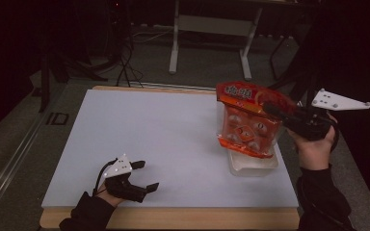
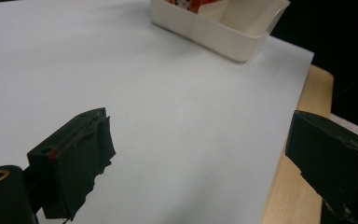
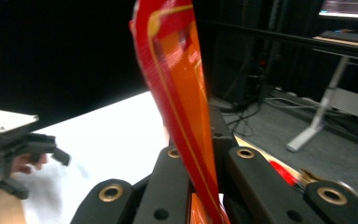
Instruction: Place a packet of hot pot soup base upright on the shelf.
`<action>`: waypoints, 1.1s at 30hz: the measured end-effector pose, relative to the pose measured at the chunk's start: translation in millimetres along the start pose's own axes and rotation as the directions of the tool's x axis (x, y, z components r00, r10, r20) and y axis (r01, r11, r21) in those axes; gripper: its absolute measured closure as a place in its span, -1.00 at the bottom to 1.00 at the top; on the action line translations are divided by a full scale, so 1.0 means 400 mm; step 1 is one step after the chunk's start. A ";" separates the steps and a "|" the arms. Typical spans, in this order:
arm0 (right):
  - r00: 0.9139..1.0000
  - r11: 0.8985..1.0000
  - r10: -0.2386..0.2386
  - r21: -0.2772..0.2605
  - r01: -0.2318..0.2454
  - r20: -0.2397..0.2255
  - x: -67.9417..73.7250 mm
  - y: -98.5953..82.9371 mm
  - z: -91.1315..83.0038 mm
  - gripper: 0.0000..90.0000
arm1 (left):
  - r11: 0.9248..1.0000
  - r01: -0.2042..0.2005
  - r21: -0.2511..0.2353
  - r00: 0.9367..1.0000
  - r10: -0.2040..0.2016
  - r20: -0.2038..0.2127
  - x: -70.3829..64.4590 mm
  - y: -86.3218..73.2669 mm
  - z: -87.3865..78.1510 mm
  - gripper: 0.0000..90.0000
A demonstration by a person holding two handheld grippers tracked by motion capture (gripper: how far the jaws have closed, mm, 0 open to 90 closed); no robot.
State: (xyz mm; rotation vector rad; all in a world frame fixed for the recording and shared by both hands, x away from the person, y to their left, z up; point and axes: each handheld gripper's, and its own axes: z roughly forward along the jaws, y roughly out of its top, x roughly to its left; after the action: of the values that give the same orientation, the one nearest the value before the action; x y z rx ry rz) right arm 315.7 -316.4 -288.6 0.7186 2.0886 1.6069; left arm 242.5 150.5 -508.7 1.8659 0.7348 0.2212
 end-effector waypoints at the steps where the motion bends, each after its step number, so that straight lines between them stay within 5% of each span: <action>1: 1.000 1.000 0.008 0.002 -0.008 0.002 -0.008 -0.004 -0.005 1.00 | 1.000 0.003 -0.001 1.000 -0.003 0.001 0.000 -0.002 0.002 -0.85; 14: 0.992 0.996 0.071 0.049 -0.076 0.102 -0.084 -0.102 -0.010 1.00 | 1.000 0.012 -0.012 1.000 -0.012 -0.014 0.008 -0.004 0.009 -0.85; 21: 0.987 0.990 0.122 0.053 -0.128 0.100 -0.103 -0.149 0.007 1.00 | 1.000 0.015 -0.005 1.000 -0.016 -0.010 0.011 -0.009 0.011 -0.85; 33: 0.983 0.986 0.162 0.012 -0.164 0.081 -0.111 -0.168 -0.030 1.00 | 1.000 0.031 -0.001 1.000 -0.031 -0.007 0.015 -0.014 0.014 -0.85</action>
State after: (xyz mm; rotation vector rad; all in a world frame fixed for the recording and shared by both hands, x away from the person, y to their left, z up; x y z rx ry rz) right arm 333.3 -366.9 -350.1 0.9670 2.0360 1.6160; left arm 247.6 150.9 -517.1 1.8526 0.7674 0.2087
